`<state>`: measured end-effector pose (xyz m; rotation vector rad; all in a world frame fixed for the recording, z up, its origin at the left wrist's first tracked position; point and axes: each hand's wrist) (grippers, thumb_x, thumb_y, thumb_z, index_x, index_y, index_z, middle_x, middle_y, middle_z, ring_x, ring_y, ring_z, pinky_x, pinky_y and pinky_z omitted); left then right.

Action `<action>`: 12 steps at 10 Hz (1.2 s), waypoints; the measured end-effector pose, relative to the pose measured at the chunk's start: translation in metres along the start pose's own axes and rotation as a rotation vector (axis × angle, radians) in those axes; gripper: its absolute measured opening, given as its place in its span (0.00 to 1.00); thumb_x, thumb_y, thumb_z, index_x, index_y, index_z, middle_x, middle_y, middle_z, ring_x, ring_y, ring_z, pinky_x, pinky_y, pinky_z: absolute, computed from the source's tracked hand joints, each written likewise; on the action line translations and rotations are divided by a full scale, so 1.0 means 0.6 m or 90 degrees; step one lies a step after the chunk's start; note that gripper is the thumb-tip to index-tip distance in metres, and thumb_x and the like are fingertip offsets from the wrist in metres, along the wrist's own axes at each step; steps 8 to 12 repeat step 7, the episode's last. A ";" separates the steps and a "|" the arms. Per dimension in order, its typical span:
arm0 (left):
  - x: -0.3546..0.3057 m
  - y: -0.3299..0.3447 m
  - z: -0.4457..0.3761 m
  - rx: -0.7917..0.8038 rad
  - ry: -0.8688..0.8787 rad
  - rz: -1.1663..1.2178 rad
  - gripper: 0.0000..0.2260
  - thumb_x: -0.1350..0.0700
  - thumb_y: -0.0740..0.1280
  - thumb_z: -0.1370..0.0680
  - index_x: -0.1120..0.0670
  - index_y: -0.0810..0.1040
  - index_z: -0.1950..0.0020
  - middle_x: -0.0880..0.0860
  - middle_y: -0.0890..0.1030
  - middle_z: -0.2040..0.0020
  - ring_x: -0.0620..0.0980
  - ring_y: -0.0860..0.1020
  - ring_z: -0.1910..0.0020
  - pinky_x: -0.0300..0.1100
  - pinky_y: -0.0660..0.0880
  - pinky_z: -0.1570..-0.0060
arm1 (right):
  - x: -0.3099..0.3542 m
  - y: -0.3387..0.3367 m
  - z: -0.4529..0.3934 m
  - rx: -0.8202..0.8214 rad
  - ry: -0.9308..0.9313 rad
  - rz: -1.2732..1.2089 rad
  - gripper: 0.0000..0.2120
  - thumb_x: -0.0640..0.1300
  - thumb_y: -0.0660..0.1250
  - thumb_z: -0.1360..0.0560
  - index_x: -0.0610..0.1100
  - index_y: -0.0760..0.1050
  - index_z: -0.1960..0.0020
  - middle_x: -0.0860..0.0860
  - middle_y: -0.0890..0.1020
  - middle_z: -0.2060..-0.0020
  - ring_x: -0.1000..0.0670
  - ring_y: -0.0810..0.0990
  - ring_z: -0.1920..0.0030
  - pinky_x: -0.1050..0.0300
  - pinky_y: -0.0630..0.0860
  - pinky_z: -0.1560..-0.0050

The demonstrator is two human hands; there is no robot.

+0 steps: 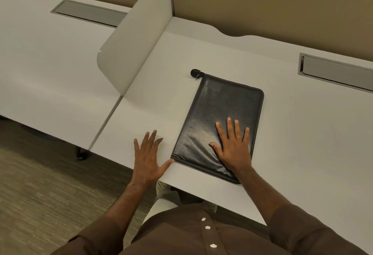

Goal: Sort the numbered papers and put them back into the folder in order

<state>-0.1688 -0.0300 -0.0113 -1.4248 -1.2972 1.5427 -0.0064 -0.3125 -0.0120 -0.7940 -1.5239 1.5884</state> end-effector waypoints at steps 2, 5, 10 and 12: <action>-0.022 0.001 -0.031 0.018 0.086 0.086 0.36 0.36 0.57 0.19 0.57 0.59 0.19 0.55 0.53 0.17 0.56 0.50 0.18 0.67 0.52 0.24 | 0.004 -0.008 0.000 0.021 0.016 0.015 0.39 0.72 0.43 0.20 0.52 0.42 0.17 0.44 0.45 0.18 0.40 0.43 0.18 0.30 0.46 0.23; -0.097 -0.006 -0.181 0.075 0.186 0.042 0.31 0.46 0.51 0.17 0.57 0.47 0.17 0.55 0.45 0.17 0.52 0.42 0.18 0.57 0.47 0.20 | 0.011 -0.029 -0.001 0.059 0.036 -0.057 0.39 0.71 0.31 0.22 0.52 0.42 0.17 0.50 0.41 0.18 0.47 0.37 0.19 0.35 0.41 0.21; -0.125 -0.009 -0.253 0.092 0.254 0.022 0.30 0.49 0.48 0.18 0.61 0.50 0.18 0.59 0.46 0.17 0.55 0.44 0.18 0.57 0.48 0.20 | 0.032 -0.057 -0.021 -0.029 0.109 -0.130 0.42 0.66 0.29 0.20 0.39 0.53 0.18 0.44 0.51 0.19 0.45 0.46 0.18 0.47 0.40 0.20; -0.125 -0.009 -0.253 0.092 0.254 0.022 0.30 0.49 0.48 0.18 0.61 0.50 0.18 0.59 0.46 0.17 0.55 0.44 0.18 0.57 0.48 0.20 | 0.032 -0.057 -0.021 -0.029 0.109 -0.130 0.42 0.66 0.29 0.20 0.39 0.53 0.18 0.44 0.51 0.19 0.45 0.46 0.18 0.47 0.40 0.20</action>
Point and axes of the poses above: each hand's wrist, its own z-axis away from the middle knuckle, its own y-axis out of the palm, x = y × z
